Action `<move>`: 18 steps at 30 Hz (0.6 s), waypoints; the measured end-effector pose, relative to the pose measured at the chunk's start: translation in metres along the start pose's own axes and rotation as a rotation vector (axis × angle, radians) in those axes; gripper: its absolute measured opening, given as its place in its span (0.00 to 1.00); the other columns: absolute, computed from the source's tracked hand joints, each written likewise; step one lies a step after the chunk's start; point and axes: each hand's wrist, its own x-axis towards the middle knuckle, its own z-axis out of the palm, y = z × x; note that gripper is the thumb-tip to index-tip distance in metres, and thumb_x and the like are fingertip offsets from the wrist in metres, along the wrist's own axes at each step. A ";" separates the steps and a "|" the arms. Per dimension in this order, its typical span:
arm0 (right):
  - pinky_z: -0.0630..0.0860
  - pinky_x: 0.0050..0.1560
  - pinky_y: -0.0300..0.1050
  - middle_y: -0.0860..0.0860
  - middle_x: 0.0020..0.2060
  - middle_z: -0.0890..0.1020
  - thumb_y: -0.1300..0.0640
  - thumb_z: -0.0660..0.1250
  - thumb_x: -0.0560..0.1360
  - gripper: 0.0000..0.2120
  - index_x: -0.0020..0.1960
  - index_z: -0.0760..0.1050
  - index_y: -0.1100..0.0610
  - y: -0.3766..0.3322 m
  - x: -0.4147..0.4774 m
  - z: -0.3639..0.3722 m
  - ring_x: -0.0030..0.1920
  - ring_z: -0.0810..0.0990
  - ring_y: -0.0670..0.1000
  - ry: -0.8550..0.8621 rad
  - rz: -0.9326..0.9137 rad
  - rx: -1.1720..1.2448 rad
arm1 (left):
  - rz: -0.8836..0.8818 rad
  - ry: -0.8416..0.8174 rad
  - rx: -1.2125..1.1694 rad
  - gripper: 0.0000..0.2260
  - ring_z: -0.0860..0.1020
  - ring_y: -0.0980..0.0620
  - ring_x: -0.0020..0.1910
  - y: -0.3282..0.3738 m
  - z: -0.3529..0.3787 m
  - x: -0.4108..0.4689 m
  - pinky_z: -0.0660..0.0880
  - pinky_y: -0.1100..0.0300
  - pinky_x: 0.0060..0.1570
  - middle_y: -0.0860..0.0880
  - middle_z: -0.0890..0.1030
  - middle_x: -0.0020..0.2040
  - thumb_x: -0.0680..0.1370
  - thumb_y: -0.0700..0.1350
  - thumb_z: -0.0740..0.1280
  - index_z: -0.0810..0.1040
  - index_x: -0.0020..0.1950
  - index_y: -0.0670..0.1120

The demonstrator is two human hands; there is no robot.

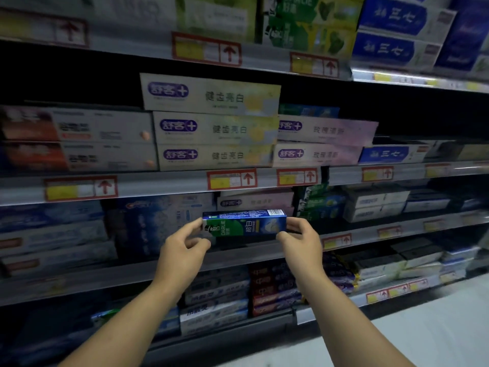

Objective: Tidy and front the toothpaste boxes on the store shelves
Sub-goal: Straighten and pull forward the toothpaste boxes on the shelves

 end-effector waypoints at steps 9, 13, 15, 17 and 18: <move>0.78 0.53 0.46 0.45 0.50 0.84 0.63 0.69 0.76 0.11 0.55 0.81 0.51 -0.066 -0.052 0.039 0.52 0.81 0.46 -0.127 -0.120 -0.118 | 0.055 0.102 0.067 0.14 0.78 0.64 0.48 0.032 -0.107 -0.038 0.71 0.72 0.40 0.63 0.79 0.47 0.80 0.38 0.69 0.81 0.61 0.54; 0.76 0.45 0.41 0.45 0.47 0.84 0.64 0.69 0.75 0.10 0.52 0.81 0.51 -0.104 -0.079 0.072 0.50 0.81 0.45 -0.226 -0.198 -0.115 | 0.089 0.216 0.085 0.12 0.81 0.59 0.50 0.049 -0.170 -0.055 0.77 0.65 0.46 0.61 0.81 0.50 0.81 0.40 0.67 0.82 0.62 0.52; 0.76 0.45 0.41 0.44 0.46 0.84 0.64 0.69 0.75 0.10 0.50 0.81 0.50 -0.124 -0.095 0.093 0.49 0.81 0.44 -0.277 -0.243 -0.111 | 0.106 0.309 0.081 0.12 0.82 0.55 0.51 0.055 -0.204 -0.062 0.80 0.57 0.52 0.60 0.81 0.49 0.80 0.40 0.68 0.83 0.62 0.50; 0.75 0.45 0.39 0.44 0.46 0.84 0.64 0.69 0.75 0.10 0.50 0.81 0.51 -0.142 -0.112 0.117 0.49 0.81 0.43 -0.325 -0.289 -0.103 | 0.126 0.402 0.081 0.11 0.83 0.52 0.49 0.060 -0.237 -0.068 0.81 0.52 0.52 0.57 0.83 0.49 0.80 0.40 0.68 0.84 0.59 0.51; 0.75 0.44 0.39 0.44 0.46 0.84 0.64 0.69 0.75 0.10 0.50 0.81 0.51 -0.150 -0.119 0.130 0.49 0.81 0.44 -0.346 -0.311 -0.095 | 0.133 0.439 0.086 0.10 0.83 0.52 0.48 0.062 -0.254 -0.070 0.81 0.51 0.51 0.56 0.84 0.49 0.80 0.40 0.68 0.83 0.57 0.53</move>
